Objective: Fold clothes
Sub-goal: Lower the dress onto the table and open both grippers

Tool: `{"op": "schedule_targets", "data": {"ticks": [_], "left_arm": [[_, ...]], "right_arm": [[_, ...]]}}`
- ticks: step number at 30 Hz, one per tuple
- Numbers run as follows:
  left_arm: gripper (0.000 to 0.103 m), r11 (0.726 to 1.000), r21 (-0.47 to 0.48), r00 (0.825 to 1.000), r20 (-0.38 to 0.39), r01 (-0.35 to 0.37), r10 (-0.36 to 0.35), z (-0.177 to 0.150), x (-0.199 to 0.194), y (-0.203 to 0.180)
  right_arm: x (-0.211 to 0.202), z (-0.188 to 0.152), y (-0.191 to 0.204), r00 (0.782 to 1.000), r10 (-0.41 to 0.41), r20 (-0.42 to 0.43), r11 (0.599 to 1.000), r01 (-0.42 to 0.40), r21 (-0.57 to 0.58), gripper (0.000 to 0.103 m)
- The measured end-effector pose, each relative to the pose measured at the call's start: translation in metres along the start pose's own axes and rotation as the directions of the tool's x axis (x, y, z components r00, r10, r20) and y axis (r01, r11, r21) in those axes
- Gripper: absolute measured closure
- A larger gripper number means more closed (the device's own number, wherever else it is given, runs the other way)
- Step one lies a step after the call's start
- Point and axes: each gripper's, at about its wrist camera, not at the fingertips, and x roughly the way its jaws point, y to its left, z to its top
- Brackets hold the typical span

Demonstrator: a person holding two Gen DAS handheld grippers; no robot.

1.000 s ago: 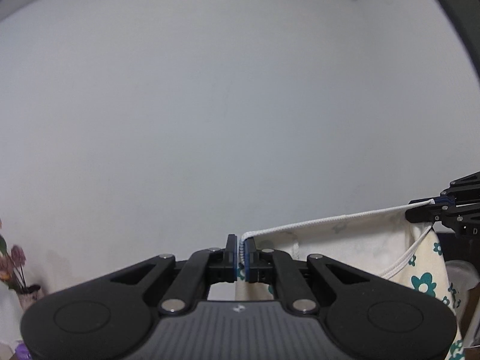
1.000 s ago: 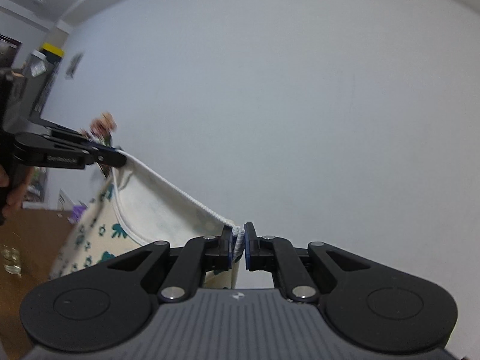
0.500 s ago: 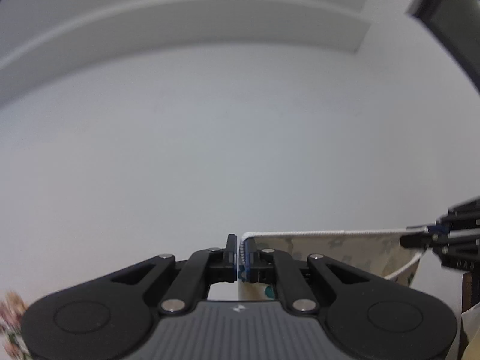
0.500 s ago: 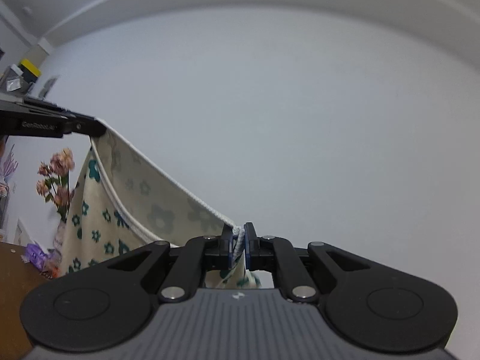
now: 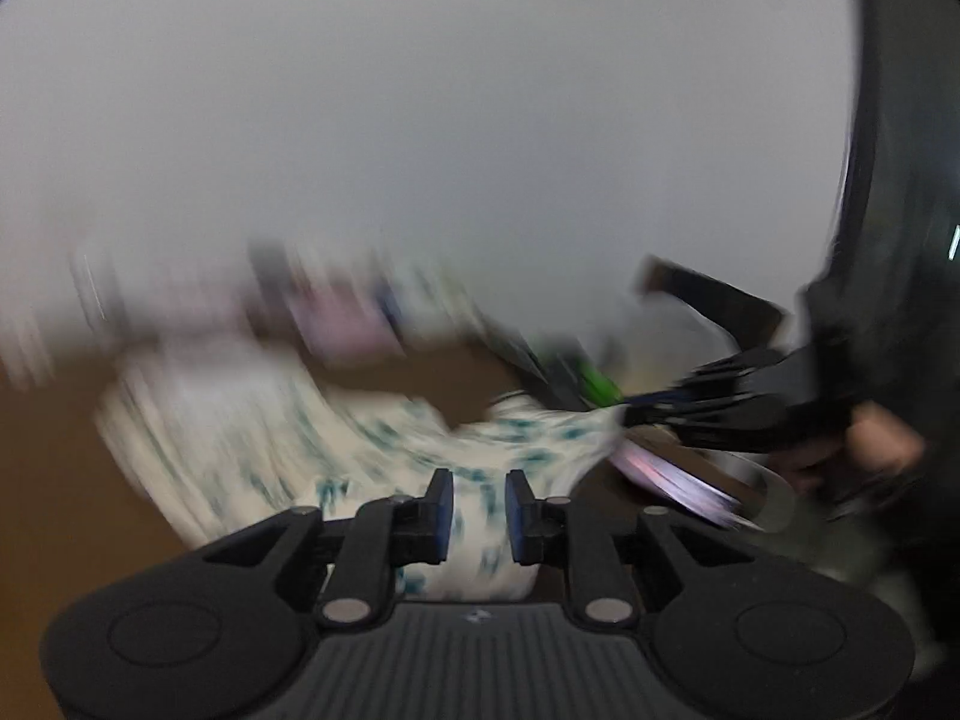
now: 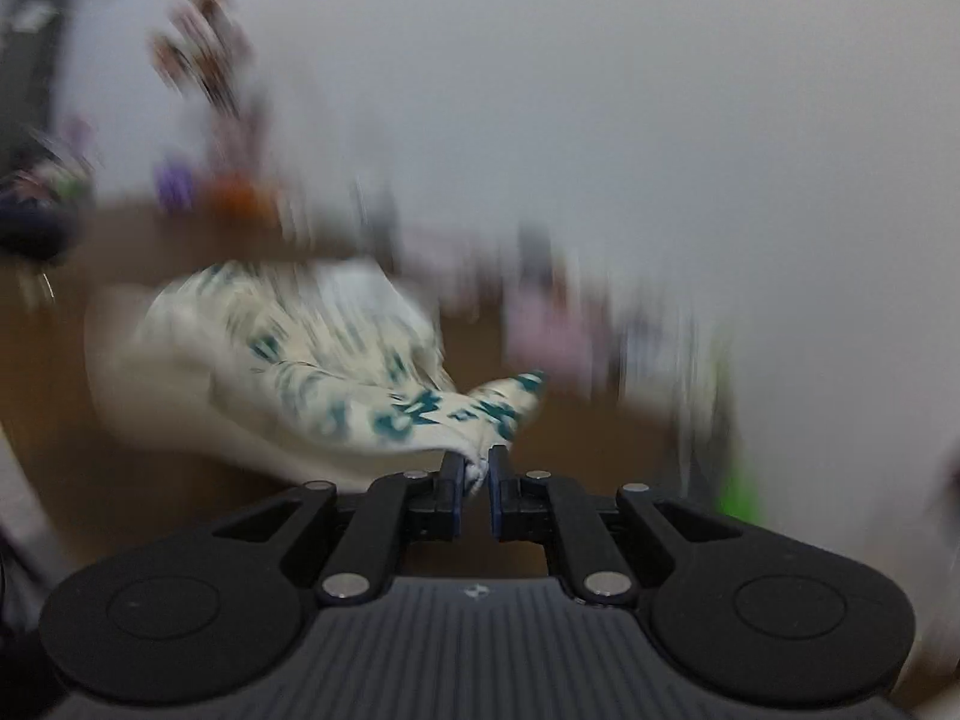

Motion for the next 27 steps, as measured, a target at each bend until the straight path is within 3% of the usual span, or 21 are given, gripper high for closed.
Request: {"op": "schedule_targets", "data": {"ticks": [2,3,4,5,6,8,11,14,16,18,19,20,21,24,27], "left_arm": [[0.084,0.996,-0.085,0.997,-0.069,0.016,-0.022,-0.015,0.011,0.027],[0.072,0.995,-0.081,0.996,-0.07,-0.057,0.052,-0.013,0.011,0.049],[0.054,0.987,-0.076,0.989,-0.057,-0.142,0.138,-0.008,0.016,0.063],[0.047,0.972,-0.076,0.974,-0.047,-0.223,0.22,-0.002,0.021,0.078],[0.038,0.954,-0.089,0.957,-0.049,-0.288,0.284,0.007,0.029,0.093],[0.038,0.907,-0.114,0.914,-0.059,-0.406,0.402,0.025,0.045,0.12],[0.04,0.858,-0.152,0.871,-0.082,-0.491,0.484,0.047,0.076,0.136],[0.039,0.803,-0.177,0.822,-0.104,-0.569,0.56,0.064,0.113,0.155],[0.039,0.784,-0.132,0.794,-0.152,-0.606,0.588,0.069,0.144,0.168],[0.041,0.766,-0.12,0.772,-0.188,-0.631,0.607,0.07,0.167,0.182],[0.051,0.757,-0.127,0.764,-0.202,-0.64,0.612,0.068,0.174,0.189],[0.063,0.748,-0.145,0.759,-0.212,-0.647,0.616,0.066,0.178,0.197],[0.095,0.739,-0.162,0.754,-0.221,-0.654,0.619,0.064,0.181,0.205],[0.1,0.705,-0.227,0.741,-0.191,-0.672,0.644,0.055,0.17,0.215],[0.1,0.65,-0.309,0.71,-0.151,-0.695,0.688,0.033,0.126,0.205]], "right_arm": [[-0.003,-0.016,-0.009,1.0,0.011,-0.008,0.997,-0.011,0.074,0.092],[-0.006,-0.012,-0.009,0.999,0.04,0.011,0.994,-0.041,0.103,0.086],[-0.011,-0.008,-0.005,0.997,0.059,0.044,0.99,-0.064,0.123,0.08],[-0.013,0.002,0.0,0.994,0.075,0.081,0.988,-0.085,0.131,0.062],[-0.011,0.016,0.003,0.989,0.094,0.115,0.985,-0.11,0.136,0.058],[0.003,0.023,0.015,0.981,0.153,0.121,0.976,-0.169,0.137,0.058],[0.031,0.025,0.039,0.967,0.236,0.095,0.961,-0.247,0.126,0.061],[0.06,0.018,0.061,0.967,0.249,0.06,0.96,-0.255,0.116,0.062],[0.069,0.012,0.066,0.968,0.246,0.047,0.958,-0.25,0.141,0.062],[0.075,0.007,0.069,0.967,0.252,0.035,0.953,-0.255,0.162,0.062],[0.071,0.003,0.069,0.963,0.268,0.031,0.949,-0.269,0.165,0.062],[0.072,0.0,0.069,0.96,0.28,0.023,0.945,-0.28,0.169,0.062],[0.075,-0.004,0.07,0.96,0.281,0.011,0.944,-0.279,0.176,0.062],[0.081,-0.016,0.073,0.96,0.281,-0.013,0.943,-0.273,0.193,0.066],[0.082,-0.019,0.072,0.958,0.286,-0.009,0.939,-0.278,0.2,0.069]]}}
